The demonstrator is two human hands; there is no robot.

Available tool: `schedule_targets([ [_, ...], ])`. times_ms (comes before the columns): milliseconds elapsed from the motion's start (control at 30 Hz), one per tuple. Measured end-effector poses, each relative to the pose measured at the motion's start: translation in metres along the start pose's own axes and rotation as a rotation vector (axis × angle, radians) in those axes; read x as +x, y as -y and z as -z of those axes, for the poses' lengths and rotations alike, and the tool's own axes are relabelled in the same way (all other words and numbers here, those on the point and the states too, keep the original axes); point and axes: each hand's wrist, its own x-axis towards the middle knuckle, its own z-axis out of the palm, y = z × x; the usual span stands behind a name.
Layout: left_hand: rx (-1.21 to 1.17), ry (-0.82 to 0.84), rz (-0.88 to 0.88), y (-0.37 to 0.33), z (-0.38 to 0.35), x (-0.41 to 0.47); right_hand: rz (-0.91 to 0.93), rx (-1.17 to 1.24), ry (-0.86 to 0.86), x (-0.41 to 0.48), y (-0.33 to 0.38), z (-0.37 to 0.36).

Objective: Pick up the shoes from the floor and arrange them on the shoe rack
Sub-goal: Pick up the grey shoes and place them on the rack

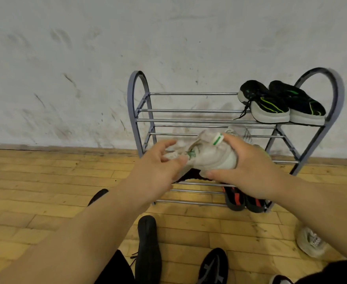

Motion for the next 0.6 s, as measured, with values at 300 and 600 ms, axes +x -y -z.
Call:
schedule_targets([
  [300,-0.425,0.069,0.247,0.026,-0.026,-0.002,-0.016,0.168,0.012,-0.004,0.003,-0.016],
  [600,-0.461,-0.07,0.226,0.034,-0.02,0.024,-0.095,0.058,0.338,0.003,-0.016,-0.016],
])
